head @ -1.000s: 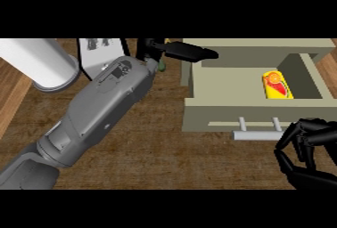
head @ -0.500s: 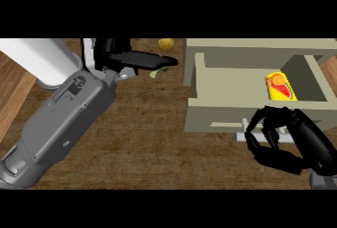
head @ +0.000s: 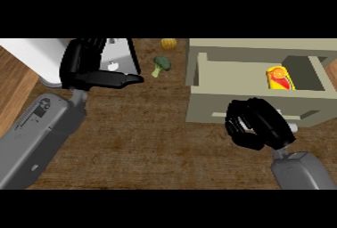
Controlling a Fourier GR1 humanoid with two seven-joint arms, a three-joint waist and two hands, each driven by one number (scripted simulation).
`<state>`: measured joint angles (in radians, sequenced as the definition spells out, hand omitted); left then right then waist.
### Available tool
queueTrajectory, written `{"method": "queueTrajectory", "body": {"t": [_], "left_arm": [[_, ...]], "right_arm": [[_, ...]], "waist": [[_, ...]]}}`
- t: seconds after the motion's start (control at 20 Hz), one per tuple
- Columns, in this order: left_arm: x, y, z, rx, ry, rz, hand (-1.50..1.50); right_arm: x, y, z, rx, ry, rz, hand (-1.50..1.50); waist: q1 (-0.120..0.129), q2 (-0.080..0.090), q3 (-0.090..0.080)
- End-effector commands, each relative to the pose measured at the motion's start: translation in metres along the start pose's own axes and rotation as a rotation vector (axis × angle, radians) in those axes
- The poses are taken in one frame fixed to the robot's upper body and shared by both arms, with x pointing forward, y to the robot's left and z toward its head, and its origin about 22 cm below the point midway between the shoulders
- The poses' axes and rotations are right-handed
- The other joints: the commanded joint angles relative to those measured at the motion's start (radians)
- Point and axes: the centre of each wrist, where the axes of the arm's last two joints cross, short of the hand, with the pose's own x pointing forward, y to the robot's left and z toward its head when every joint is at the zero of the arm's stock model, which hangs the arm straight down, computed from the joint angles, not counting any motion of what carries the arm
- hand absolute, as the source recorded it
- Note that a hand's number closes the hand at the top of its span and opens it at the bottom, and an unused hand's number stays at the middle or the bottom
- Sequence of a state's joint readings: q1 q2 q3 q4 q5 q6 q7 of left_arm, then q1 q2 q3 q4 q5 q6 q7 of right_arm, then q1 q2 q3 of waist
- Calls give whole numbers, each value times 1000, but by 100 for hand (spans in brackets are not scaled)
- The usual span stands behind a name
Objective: Pick up the cup, place it into the drawer and close the drawer
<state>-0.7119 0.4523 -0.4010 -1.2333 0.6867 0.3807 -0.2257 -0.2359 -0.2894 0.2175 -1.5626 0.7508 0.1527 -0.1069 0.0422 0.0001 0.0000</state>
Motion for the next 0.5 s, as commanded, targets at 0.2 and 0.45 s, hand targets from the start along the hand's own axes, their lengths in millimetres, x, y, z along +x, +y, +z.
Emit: {"method": "queueTrajectory", "body": {"t": [0.2,0.45], "left_arm": [[24,47,14,-4,-3,8,-150],[8,64,42,20,-7,11,-150]], "right_arm": [[-29,58,-53,83,20,146,150],[-67,37,-81,69,57,107,150]], "waist": [[5,5,2],[-1,8,1]]}}
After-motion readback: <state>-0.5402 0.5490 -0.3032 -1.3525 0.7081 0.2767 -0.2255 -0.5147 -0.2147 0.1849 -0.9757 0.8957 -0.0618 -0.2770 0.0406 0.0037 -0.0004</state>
